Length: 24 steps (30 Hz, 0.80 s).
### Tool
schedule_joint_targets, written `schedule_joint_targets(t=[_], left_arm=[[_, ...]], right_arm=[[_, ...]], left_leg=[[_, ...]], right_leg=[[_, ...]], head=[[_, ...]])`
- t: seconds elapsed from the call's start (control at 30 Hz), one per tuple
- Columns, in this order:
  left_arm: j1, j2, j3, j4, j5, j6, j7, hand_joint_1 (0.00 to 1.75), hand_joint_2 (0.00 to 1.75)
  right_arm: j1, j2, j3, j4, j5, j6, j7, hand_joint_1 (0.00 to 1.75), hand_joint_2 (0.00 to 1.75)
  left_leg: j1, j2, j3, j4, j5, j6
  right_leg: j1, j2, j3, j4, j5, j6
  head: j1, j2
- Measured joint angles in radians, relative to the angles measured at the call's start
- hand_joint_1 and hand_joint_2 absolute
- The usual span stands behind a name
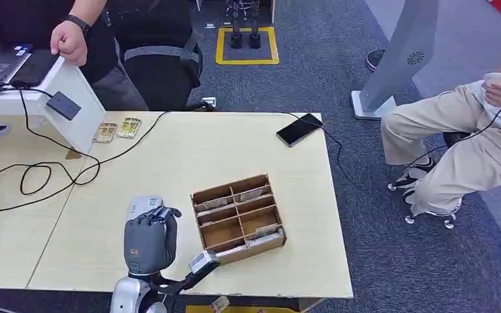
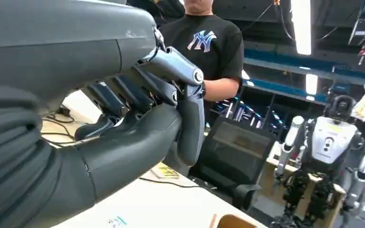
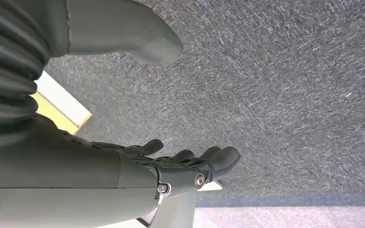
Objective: Pass the card to the sensor for recognition and then transmit it.
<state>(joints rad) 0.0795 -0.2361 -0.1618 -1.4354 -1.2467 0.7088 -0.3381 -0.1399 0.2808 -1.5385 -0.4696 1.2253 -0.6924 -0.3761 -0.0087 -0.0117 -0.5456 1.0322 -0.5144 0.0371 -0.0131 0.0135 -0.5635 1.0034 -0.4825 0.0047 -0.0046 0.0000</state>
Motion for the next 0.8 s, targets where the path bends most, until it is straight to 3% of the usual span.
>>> schedule_joint_targets(t=[0.27, 0.37, 0.4, 0.43, 0.53, 0.67, 0.8], left_arm=[[0.022, -0.009, 0.101, -0.115, 0.493, -0.002, -0.195, 1.75, 1.75], [0.026, -0.012, 0.129, -0.116, 0.561, -0.004, -0.220, 1.75, 1.75], [0.027, -0.013, 0.137, -0.116, 0.570, -0.005, -0.226, 0.72, 1.75], [0.028, -0.013, 0.142, -0.116, 0.573, -0.005, -0.228, 0.00, 1.75], [0.029, -0.014, 0.149, -0.116, 0.521, -0.006, -0.224, 0.00, 1.75], [0.030, -0.015, 0.149, -0.117, 0.272, -0.007, -0.177, 0.00, 1.75], [0.033, -0.016, 0.145, -0.131, 0.104, -0.007, -0.164, 0.00, 1.75]], right_arm=[[0.000, 0.021, 0.000, -0.032, 0.008, 0.000, 0.008, 0.00, 1.75], [0.000, 0.032, 0.000, -0.045, 0.008, 0.000, 0.006, 0.00, 1.75], [0.000, 0.034, 0.000, -0.046, 0.009, 0.000, 0.005, 0.00, 1.75], [0.000, 0.035, 0.000, -0.047, 0.010, 0.000, 0.004, 0.00, 1.75], [0.000, 0.035, 0.000, -0.049, 0.015, 0.000, -0.001, 0.00, 1.75], [0.000, 0.035, 0.000, -0.045, 0.042, 0.000, -0.006, 0.00, 1.75], [-0.002, 0.032, 0.000, -0.034, 0.054, 0.000, -0.009, 0.00, 1.75]], left_leg=[[0.000, 0.000, 0.001, 0.000, 0.000, 0.000], [0.000, 0.000, 0.000, 0.000, 0.000, 0.000], [0.000, 0.000, 0.001, 0.000, 0.000, 0.000], [0.000, 0.000, 0.001, 0.000, 0.000, 0.000], [0.000, 0.000, 0.001, 0.000, 0.000, 0.000], [0.000, 0.000, 0.000, 0.000, 0.000, 0.000], [0.000, 0.000, 0.000, 0.000, 0.000, 0.000]], right_leg=[[0.000, 0.000, 0.000, 0.000, 0.000, 0.000], [0.000, 0.000, 0.000, 0.000, 0.000, 0.000], [0.000, 0.001, 0.000, 0.000, 0.000, 0.000], [0.000, 0.001, 0.000, 0.000, 0.000, 0.000], [0.000, 0.000, 0.000, 0.000, 0.000, 0.000], [0.000, 0.001, 0.000, 0.000, 0.000, 0.000], [0.000, 0.000, 0.000, 0.000, 0.000, 0.000]], head=[[0.000, 0.000], [0.000, 0.000], [0.000, 0.000], [0.000, 0.000], [0.000, 0.000], [0.000, 0.000], [0.000, 0.000]])
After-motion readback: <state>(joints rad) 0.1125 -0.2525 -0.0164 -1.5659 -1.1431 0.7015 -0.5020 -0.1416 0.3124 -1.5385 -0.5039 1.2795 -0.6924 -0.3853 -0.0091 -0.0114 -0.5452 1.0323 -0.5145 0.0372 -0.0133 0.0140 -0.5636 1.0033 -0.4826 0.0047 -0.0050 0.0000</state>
